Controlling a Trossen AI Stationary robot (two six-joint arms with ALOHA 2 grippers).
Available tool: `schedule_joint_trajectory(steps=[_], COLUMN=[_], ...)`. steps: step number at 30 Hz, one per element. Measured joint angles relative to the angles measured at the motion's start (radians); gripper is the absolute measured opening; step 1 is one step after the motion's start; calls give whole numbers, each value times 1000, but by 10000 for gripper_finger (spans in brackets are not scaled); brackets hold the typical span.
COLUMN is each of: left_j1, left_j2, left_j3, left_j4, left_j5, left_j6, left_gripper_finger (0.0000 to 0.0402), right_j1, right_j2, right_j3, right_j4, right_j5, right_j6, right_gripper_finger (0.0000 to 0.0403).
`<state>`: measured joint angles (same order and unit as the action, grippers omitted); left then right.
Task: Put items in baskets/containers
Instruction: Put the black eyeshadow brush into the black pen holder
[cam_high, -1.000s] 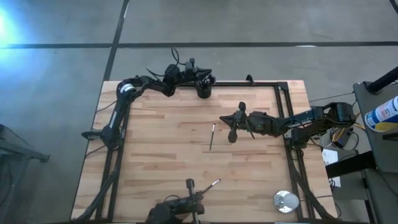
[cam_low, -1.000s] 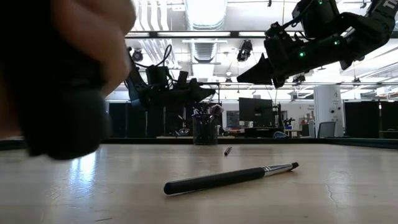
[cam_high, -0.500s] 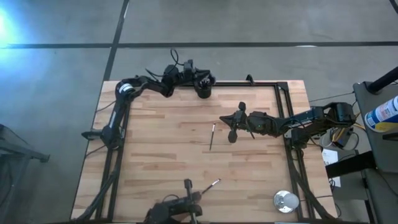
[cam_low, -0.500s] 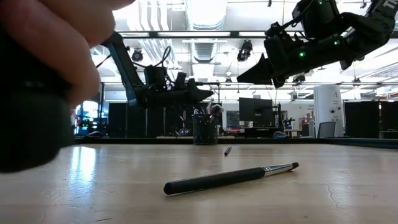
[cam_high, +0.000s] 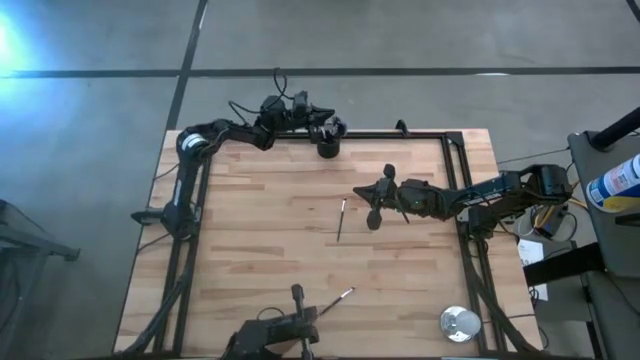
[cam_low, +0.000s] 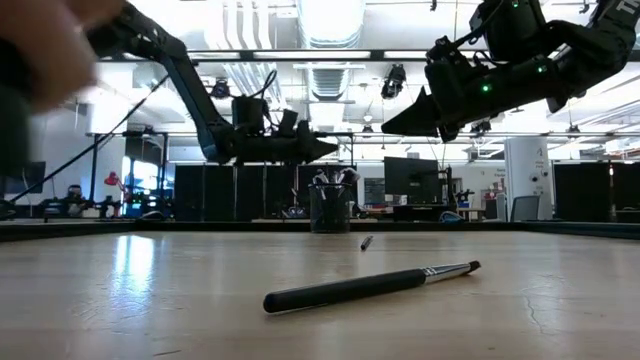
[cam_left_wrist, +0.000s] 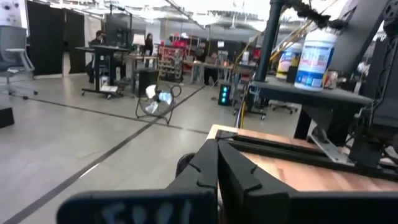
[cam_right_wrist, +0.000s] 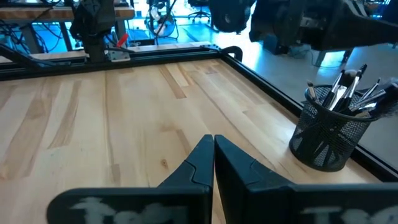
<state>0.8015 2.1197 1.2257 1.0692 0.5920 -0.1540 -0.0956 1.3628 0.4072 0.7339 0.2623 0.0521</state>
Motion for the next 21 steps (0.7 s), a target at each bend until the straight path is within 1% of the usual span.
schedule_joint_trajectory(steps=[3,6,9,12,17,19,21], left_j1=[1,-8,-21,-33,-65,-78,-86], left_j2=[-70,-158,-251,-339,-462,-496,-520], left_j3=[-45,-151,-294,-435,-635,-697,-753], left_j4=[-91,-131,-114,-93,-90,-71,-32], left_j5=[-7,-44,-98,-119,-171,-208,-227], left_j6=[64,133,159,157,151,152,152], left_gripper_finger=[2,1,0,0,0,0,0], right_j1=[0,-1,-1,-1,-35,-49,-55], right_j2=[0,0,0,5,65,95,124], right_j3=[0,0,0,0,43,81,136], right_j4=[-19,-37,-50,-49,-52,-100,-186], right_j5=[0,0,0,-1,-9,-8,-8], right_j6=[15,57,80,101,198,267,335], right_gripper_finger=[8,8,8,8,8,9,9])
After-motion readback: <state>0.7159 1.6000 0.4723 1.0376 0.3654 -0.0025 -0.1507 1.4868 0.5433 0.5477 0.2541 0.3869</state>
